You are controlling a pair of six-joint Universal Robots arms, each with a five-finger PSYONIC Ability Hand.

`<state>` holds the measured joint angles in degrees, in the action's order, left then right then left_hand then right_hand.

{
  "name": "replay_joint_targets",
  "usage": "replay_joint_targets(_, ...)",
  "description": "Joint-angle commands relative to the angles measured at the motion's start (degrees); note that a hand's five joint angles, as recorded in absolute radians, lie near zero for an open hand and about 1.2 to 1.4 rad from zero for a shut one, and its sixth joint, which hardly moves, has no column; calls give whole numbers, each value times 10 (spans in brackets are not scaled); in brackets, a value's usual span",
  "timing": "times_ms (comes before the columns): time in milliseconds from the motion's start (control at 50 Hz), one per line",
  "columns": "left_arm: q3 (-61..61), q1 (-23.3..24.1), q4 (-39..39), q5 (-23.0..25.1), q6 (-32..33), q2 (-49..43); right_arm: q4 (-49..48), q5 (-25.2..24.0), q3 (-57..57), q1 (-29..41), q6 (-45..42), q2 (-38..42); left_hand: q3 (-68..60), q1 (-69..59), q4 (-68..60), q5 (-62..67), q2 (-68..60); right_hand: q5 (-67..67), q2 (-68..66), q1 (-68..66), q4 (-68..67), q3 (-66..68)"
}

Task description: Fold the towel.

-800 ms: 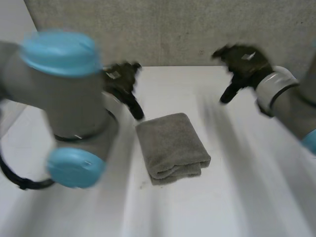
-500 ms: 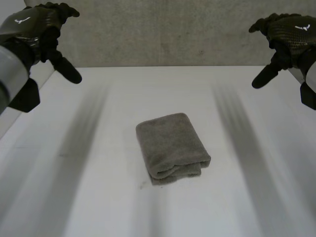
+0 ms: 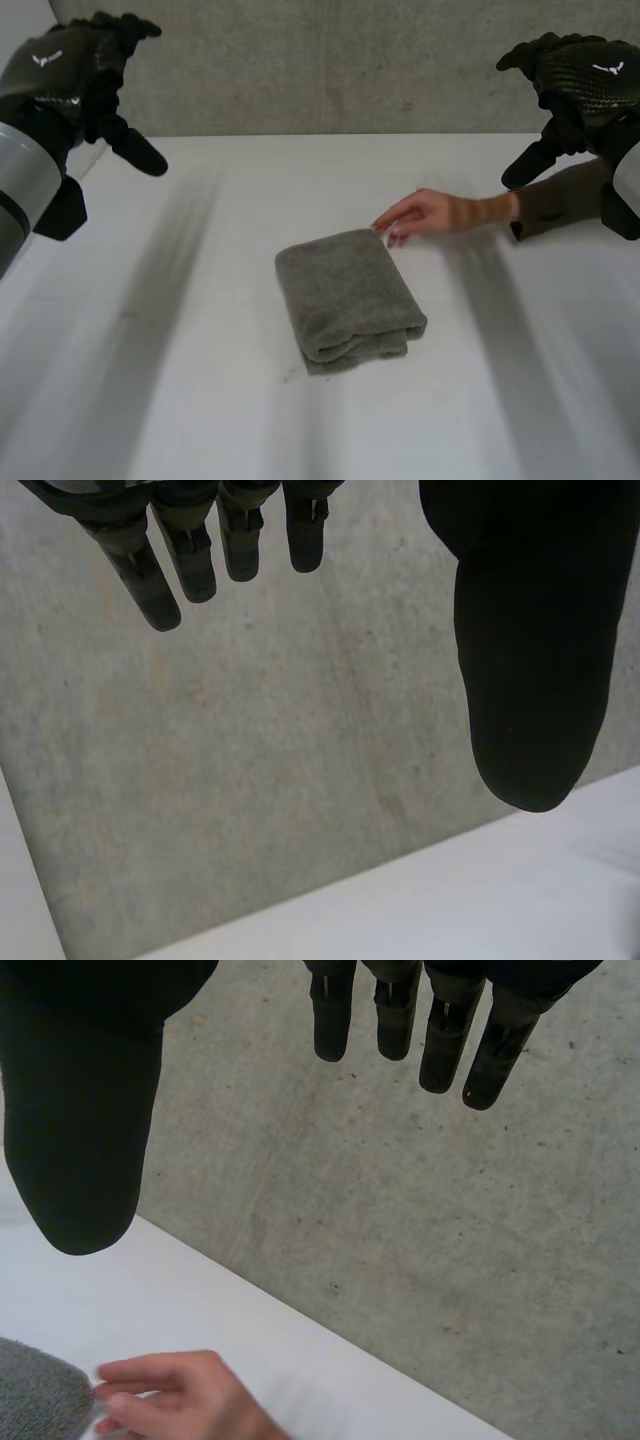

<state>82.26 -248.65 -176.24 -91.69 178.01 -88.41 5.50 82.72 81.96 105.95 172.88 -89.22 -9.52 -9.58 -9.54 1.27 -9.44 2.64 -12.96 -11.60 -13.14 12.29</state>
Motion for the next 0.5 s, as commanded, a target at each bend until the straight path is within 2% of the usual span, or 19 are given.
replay_joint_targets(20,-41,0,6,10,4,3,8,2,-9,-2,4,-11,-5,-5,-5,-12,-6,-26,30,16,31,-23)
replay_joint_targets(220,-62,-4,85,10,4,-16,34,-4,-16,-3,8,-25,-5,-5,-5,-12,-6,-26,30,16,31,-23)
replay_joint_targets(500,-68,5,133,8,4,8,36,-7,-23,-1,-5,-30,-5,-5,-5,-12,-6,-26,30,16,31,-23)
